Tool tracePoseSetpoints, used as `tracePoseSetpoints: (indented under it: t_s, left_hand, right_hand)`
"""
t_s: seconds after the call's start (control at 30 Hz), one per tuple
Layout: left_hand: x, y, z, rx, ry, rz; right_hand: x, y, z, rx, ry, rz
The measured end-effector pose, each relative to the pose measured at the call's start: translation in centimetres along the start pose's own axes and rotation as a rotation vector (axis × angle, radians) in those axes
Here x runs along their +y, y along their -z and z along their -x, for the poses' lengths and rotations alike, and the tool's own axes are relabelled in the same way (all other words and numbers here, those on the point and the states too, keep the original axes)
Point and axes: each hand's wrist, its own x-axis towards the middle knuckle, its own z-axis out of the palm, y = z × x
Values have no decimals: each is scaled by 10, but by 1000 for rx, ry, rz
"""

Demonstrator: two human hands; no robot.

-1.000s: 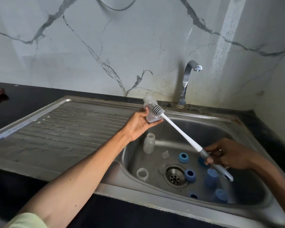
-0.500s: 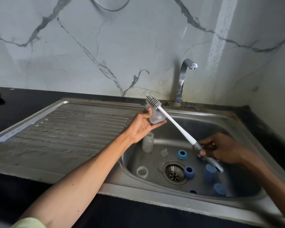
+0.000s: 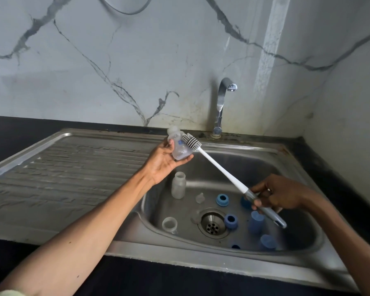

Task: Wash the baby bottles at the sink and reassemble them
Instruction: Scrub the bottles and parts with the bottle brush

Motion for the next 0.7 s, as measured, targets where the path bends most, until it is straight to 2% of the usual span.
tracePoseSetpoints:
  t_s: [0.1, 0.17, 0.23, 0.33, 0.5, 0.6, 0.7]
  left_hand:
    - [-4, 1, 3, -25, 49, -17]
    - [-10, -8, 5, -70, 83, -88]
    - [-15, -18, 7, -92, 103, -115]
    - [-14, -21, 6, -49, 108, -19]
    - [2, -5, 2, 60, 14, 28]
    - [7, -1, 2, 112, -50, 70]
    - [2, 2, 0, 109, -43, 73]
  right_hand:
    - [0, -4, -2, 78, 4, 20]
    - [-2, -9, -6, 118, -1, -49]
    - [-4, -10, -7, 83, -15, -41]
    - [-1, -11, -4, 5, -46, 68]
    - [2, 5, 0, 113, -33, 20]
    - [0, 8, 6, 71, 18, 73]
    - [-8, -1, 4, 47, 50, 138]
